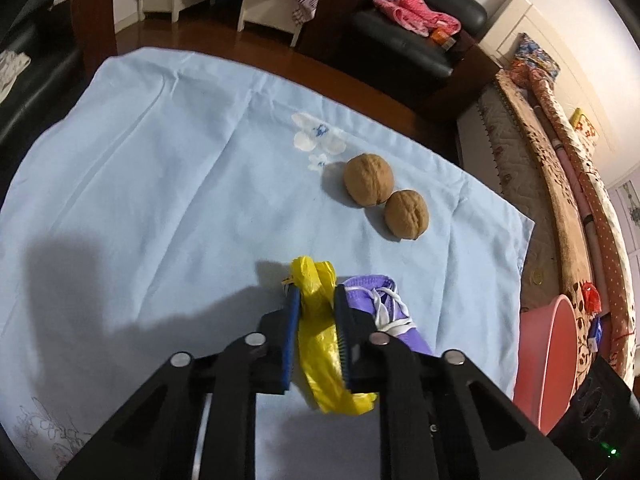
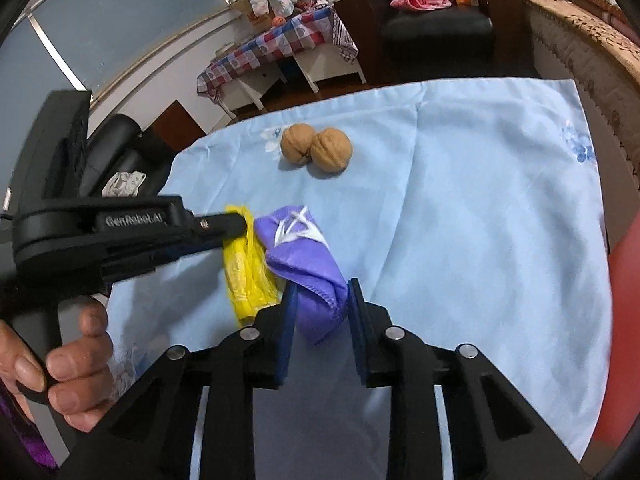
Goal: Collect trash
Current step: 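Grasp the yellow bag with the left tool while the right tool grasps the purple bag, then carry the yellow and purple bags over the pink bucket with both tools, then open both tools to drop the bags into the bucket, then withdraw both open tools from the bucket back over the cloth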
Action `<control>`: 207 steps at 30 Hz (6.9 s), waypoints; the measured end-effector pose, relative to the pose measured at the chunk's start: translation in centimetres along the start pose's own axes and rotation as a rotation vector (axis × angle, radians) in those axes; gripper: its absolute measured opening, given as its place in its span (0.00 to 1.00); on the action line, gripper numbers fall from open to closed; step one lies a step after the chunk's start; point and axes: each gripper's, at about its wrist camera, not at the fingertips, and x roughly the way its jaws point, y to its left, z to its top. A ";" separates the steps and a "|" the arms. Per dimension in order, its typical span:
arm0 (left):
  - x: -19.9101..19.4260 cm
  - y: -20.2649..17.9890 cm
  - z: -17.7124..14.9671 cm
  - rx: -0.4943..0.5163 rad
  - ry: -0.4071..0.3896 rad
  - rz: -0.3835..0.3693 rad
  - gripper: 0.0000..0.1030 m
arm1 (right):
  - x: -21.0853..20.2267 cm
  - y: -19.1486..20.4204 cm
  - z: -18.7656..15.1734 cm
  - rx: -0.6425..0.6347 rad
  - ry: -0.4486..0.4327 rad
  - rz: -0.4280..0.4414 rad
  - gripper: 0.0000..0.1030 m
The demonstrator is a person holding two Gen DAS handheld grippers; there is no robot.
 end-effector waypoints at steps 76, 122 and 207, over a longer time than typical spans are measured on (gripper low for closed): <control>-8.3 -20.6 -10.1 0.659 -0.213 -0.370 0.08 | -22.5 -9.7 -7.9 0.351 -0.474 -0.472 0.12; -0.8 -27.6 -13.3 0.784 -0.115 -0.375 0.23 | -18.9 -16.8 -7.9 0.469 -0.392 -0.523 0.17; -9.7 -11.8 -10.9 0.611 -0.288 -0.270 0.55 | -18.0 -0.2 -7.9 0.156 -0.438 -0.482 0.58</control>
